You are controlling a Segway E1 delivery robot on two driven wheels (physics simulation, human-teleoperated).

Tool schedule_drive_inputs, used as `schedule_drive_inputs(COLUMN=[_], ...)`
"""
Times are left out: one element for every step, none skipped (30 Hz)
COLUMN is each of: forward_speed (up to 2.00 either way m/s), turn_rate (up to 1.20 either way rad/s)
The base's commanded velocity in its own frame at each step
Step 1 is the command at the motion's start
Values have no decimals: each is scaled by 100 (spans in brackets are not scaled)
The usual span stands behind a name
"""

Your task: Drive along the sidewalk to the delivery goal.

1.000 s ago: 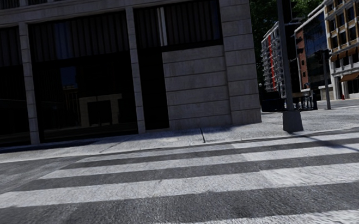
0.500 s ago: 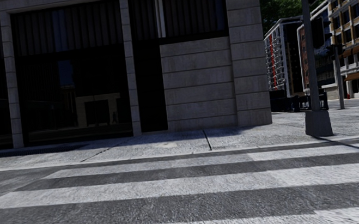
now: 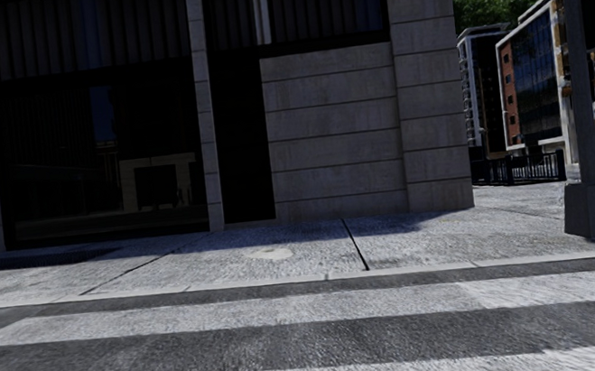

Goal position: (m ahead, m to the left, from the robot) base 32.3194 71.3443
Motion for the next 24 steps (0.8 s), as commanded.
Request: schedule_drive_inputs(forward_speed=[200,200,200,200,200,200,200,200,200,200,200,200,200,200,200,200,200,200,200,200,200,200,200,200], turn_rate=[0,0,0,0,0,0,0,0,0,0,0,0,0,6,12,17,19,19,20,23,28,34,34,36])
